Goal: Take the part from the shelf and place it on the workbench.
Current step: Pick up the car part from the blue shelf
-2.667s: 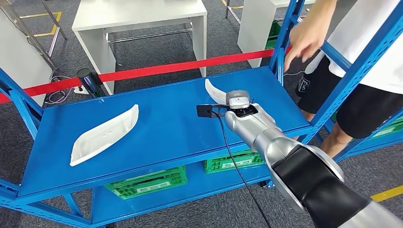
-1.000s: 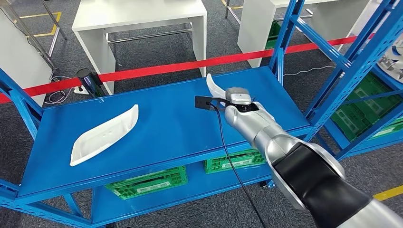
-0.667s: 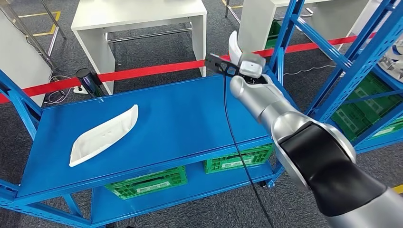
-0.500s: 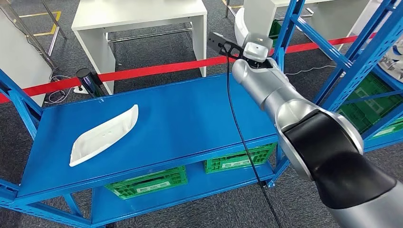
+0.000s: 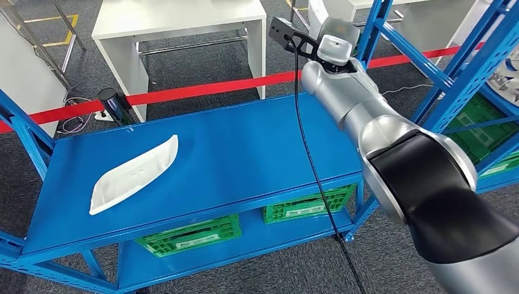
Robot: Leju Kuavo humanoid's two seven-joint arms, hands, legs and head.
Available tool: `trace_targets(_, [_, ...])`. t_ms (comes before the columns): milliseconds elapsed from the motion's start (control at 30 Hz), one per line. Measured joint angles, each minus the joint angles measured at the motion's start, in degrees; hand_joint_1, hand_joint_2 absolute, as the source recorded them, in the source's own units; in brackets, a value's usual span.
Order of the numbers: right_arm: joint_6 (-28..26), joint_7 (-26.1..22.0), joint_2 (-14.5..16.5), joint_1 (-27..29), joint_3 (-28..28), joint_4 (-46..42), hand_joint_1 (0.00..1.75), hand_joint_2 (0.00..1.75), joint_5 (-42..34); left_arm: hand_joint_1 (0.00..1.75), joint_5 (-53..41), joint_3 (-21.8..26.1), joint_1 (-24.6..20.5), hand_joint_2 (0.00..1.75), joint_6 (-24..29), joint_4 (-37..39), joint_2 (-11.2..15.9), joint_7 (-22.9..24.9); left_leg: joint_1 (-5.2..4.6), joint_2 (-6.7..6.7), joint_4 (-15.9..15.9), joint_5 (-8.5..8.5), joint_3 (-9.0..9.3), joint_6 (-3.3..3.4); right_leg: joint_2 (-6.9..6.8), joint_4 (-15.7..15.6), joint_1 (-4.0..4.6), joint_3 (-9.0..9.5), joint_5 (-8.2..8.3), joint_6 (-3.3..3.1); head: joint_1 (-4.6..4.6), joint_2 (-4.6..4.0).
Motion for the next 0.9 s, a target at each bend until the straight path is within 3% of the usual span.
trace_targets(467, [-0.5,-1.9,0.2,-0.2,0.0,0.1,1.75,1.75,0.2,0.0,0.2,0.4,0.0,1.75,0.0,0.0,0.0,0.0,0.0,-0.01,0.0,0.0,-0.01,0.0,-0.01,0.0,0.0,0.01,0.0,0.0,0.0,0.0])
trace_targets(633, [-2.6,-6.9,2.2,0.0,0.0,0.1,1.75,1.75,1.5,0.0,0.7,0.8,-0.1,1.75,0.0,0.0,0.0,0.0,0.01,0.03,0.0,-0.01,0.0,-0.01,0.05,0.0,0.02,-0.02,-0.01,-0.01,0.0,0.0])
trace_targets(900, [-3.2,-7.2,5.1,0.6,-0.2,0.1,1.75,1.75,2.8,0.0,0.5,1.5,-0.1,1.75,0.0,0.0,0.0,0.5,0.02,-0.03,0.0,0.0,-0.01,-0.01,-0.01,0.0,0.03,0.01,-0.04,-0.03,-0.01,0.0])
